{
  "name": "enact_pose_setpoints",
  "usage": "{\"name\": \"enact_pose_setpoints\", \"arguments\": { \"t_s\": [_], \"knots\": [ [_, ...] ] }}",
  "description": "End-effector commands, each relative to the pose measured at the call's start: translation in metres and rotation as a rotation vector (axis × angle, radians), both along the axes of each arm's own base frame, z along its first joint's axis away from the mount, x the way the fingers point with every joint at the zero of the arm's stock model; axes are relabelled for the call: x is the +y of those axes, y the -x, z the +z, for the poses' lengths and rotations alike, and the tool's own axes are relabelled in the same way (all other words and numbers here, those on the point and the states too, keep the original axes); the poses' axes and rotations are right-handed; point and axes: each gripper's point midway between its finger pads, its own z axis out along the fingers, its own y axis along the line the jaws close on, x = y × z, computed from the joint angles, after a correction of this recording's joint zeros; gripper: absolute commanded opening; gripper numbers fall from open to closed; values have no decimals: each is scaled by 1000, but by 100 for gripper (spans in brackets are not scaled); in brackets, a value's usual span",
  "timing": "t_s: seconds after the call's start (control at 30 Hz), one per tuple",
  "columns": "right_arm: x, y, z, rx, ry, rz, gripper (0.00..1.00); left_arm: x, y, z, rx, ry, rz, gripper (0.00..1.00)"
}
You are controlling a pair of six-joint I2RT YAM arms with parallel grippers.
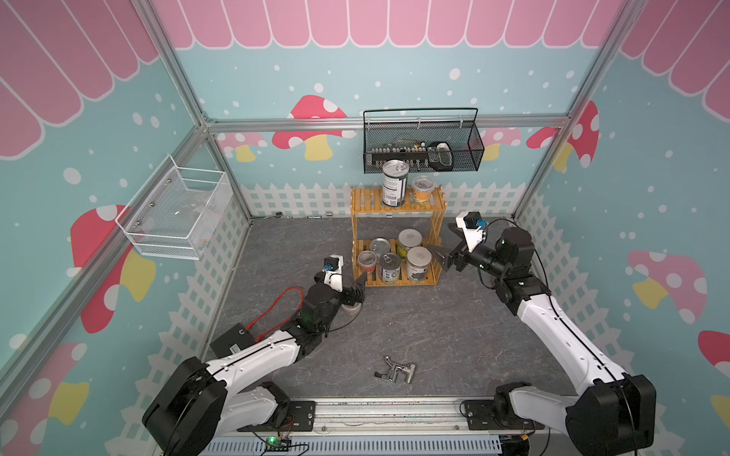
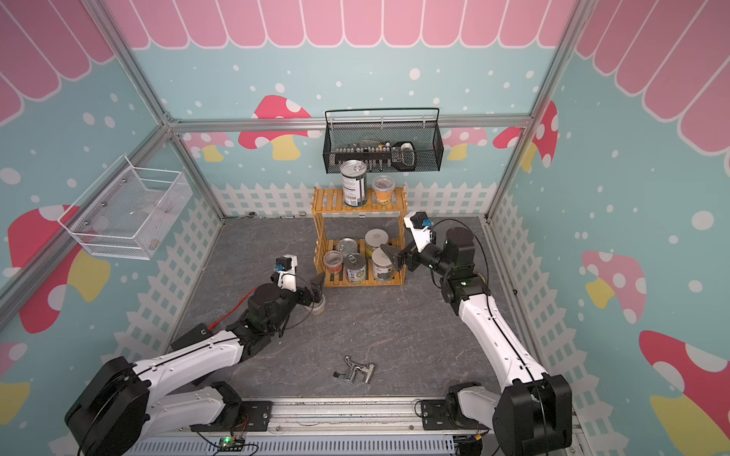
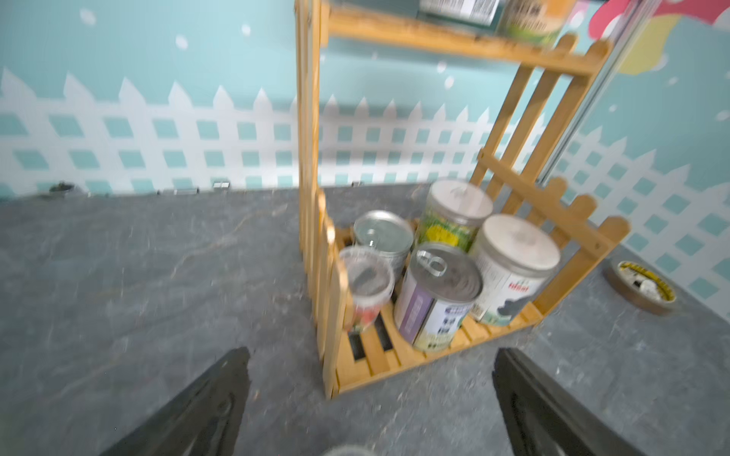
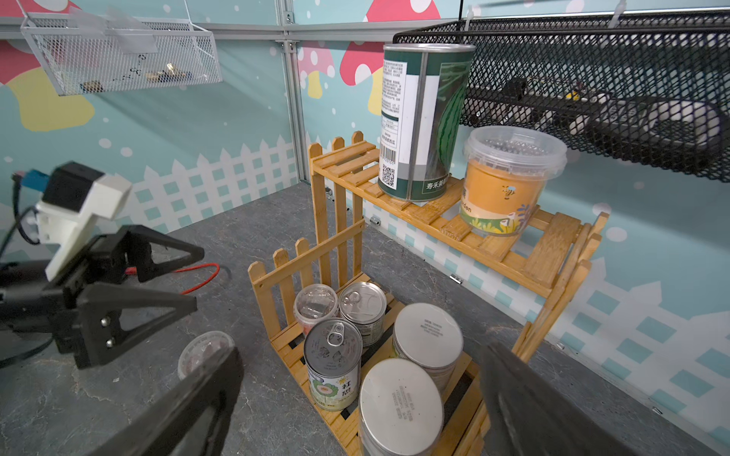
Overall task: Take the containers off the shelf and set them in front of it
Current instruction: 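Place the container at the center of the board, then pick up a container from the shelf.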
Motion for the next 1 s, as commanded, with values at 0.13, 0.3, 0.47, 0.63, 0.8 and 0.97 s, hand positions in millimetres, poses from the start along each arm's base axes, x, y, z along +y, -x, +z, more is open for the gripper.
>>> {"name": "enact_pose_setpoints", "arguments": {
  "t_s": [0.13, 0.3, 0.47, 0.63, 0.8, 0.97],
  "knots": [
    [-9, 1, 24, -55, -4, -65, 99, -33, -26, 97, -146, -53, -197, 99],
    [-13, -3, 26, -59, -4, -98, 99, -51, -58, 138, -194, -48, -244, 99],
    [-15, -7, 31, -67, -6, -117, 99, -75, -96, 161, -199, -81, -281, 99],
    [-19, -10, 33, -72, -4, -137, 99, -94, -128, 172, -191, -82, -292, 99],
    [-22, -11, 36, -81, -2, -152, 99, -100, -164, 173, -167, -73, -244, 99],
    [-23, -14, 36, -85, 0, -157, 98, -110, -183, 173, -165, -53, -270, 99]
  ]
}}
